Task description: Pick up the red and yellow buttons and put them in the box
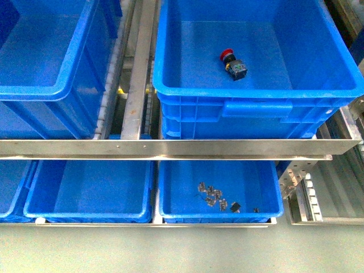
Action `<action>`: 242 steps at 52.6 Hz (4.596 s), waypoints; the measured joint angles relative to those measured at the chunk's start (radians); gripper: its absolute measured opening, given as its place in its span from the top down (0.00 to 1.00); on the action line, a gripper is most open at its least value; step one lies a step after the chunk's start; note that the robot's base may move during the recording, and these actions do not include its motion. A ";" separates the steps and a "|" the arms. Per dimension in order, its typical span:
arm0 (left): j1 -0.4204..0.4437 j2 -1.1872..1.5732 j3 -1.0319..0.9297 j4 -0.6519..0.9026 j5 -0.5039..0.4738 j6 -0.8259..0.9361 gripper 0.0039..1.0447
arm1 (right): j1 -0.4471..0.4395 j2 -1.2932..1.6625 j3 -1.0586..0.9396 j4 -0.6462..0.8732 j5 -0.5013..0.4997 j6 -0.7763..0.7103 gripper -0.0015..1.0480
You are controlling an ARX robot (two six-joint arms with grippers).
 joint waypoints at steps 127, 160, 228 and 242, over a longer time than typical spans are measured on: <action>0.000 0.000 0.000 0.000 0.000 0.002 0.07 | -0.001 -0.001 0.000 -0.003 -0.003 -0.001 0.06; -0.041 0.240 0.153 -0.282 -0.294 -0.176 0.07 | -0.001 -0.001 0.000 -0.003 0.000 -0.001 0.06; 0.211 2.037 1.137 -0.021 0.188 0.093 0.07 | -0.001 -0.002 0.000 -0.003 -0.002 -0.001 0.06; 0.211 2.126 1.187 -0.026 0.185 0.115 0.07 | -0.001 -0.002 0.000 -0.003 -0.002 -0.001 0.06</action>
